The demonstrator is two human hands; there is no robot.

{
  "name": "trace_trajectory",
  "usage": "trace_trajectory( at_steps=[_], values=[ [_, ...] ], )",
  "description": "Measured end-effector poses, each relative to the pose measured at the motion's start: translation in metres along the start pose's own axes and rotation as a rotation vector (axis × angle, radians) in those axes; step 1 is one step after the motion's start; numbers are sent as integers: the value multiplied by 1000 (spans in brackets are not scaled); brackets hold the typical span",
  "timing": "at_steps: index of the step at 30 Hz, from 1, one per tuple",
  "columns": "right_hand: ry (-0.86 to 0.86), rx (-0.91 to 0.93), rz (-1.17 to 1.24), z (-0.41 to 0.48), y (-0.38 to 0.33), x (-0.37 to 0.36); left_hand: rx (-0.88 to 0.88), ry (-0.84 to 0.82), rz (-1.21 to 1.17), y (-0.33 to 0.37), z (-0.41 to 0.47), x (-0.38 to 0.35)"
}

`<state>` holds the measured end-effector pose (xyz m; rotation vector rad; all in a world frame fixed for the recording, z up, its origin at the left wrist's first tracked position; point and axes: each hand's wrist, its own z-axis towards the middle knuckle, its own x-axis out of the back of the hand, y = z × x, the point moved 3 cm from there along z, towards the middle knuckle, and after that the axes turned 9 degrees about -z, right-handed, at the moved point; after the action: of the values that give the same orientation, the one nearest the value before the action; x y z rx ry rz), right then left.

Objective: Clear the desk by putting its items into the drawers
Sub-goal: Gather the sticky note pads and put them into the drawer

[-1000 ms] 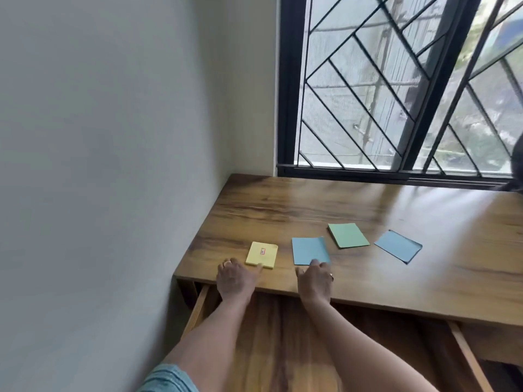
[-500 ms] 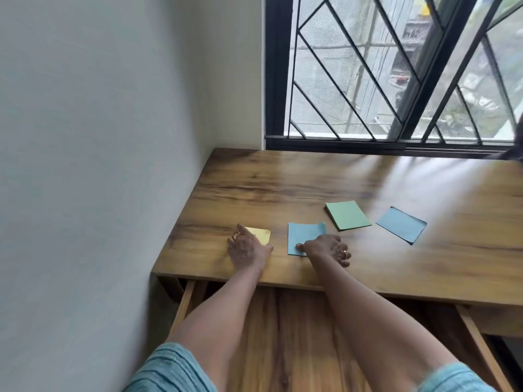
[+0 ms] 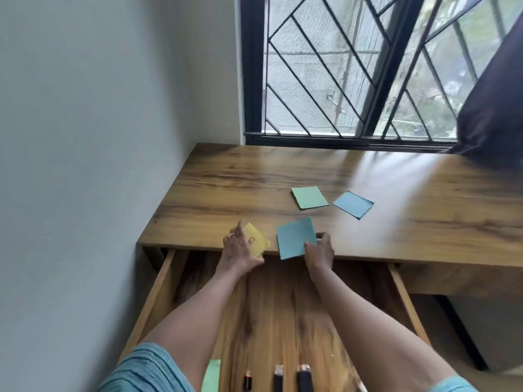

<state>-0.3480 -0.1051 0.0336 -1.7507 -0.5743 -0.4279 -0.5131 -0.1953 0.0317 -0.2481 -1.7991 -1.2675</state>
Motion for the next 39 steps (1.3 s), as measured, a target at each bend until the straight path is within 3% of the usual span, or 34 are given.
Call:
trace_trajectory(
  at_steps=[7,14,22,31,35,39],
  values=[
    [51,82,-131,-37,109,77,-168,-338,143,27,-68,-82],
    [-5,-133,-114,-36,181,86,-98,-559,219,27,-88,-149],
    [13,-290,-231,-11,191,71,-22,-588,252,21,-68,-172],
    [102,-251,-450,-12,195,61,38,-577,221,28,-64,-179],
    [136,-163,-545,-21,193,65,17,-503,198,36,-68,-169],
    [164,44,-575,-20,172,80,-69,-343,166,56,-67,-148]
  ],
)
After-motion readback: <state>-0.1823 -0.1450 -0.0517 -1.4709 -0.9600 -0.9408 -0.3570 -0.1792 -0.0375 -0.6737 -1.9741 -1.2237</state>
